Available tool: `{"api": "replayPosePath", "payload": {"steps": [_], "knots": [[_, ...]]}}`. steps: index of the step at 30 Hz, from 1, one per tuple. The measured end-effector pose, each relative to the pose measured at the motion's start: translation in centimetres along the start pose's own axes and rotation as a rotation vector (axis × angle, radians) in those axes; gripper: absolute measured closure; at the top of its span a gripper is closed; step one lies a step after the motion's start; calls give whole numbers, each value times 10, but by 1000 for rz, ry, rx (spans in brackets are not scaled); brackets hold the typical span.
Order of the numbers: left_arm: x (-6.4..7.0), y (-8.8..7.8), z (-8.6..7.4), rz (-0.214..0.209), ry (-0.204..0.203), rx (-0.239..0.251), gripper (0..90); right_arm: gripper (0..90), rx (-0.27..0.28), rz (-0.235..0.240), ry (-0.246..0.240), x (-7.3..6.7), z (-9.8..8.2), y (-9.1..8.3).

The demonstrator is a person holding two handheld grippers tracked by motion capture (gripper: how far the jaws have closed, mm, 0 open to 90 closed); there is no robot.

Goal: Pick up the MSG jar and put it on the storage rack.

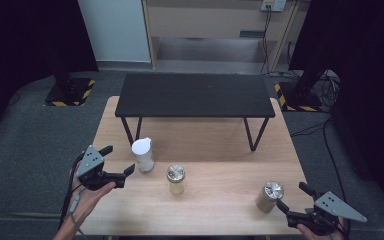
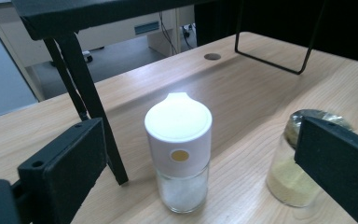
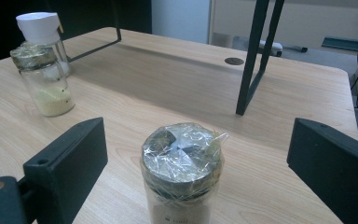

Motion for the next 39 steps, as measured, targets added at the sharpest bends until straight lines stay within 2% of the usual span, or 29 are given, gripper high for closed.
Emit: {"api": "replayPosePath", "payload": {"steps": [2, 4, 6, 10, 15, 29, 33, 39], "knots": [[-1, 5, -1, -3, -9, -5, 13, 56, 0, 0, 0, 0, 0, 0], [1, 10, -1, 0, 5, -17, 14, 56, 0, 0, 0, 0, 0, 0], [0, 15, -2, -6, -6, -22, 14, 57, 0, 0, 1, 0, 0, 0], [1, 25, -4, 7, 5, -31, 16, 58, 0, 0, -1, 0, 0, 0], [0, 35, -6, 17, -6, -38, 18, 58, 1, 0, -1, 1, -1, 0], [-4, 59, -11, 31, -31, -50, 22, 59, -2, 1, 0, 1, -1, 0], [-2, 65, -10, 35, -24, -57, 24, 59, -1, 1, 0, 1, -1, 0], [-6, 73, -11, 42, -54, -54, 31, 60, -1, 2, -1, 1, -1, 0]]}}
Point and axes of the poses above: each handheld gripper's, and its own axes: y roughly forward along the jaws, z roughly out of its top, x roughly to its right, the point moved 4 cm from there along y, roughly forward along the jaws, and after that the axes turned 9 degrees about -y, right-handed, at the moved point
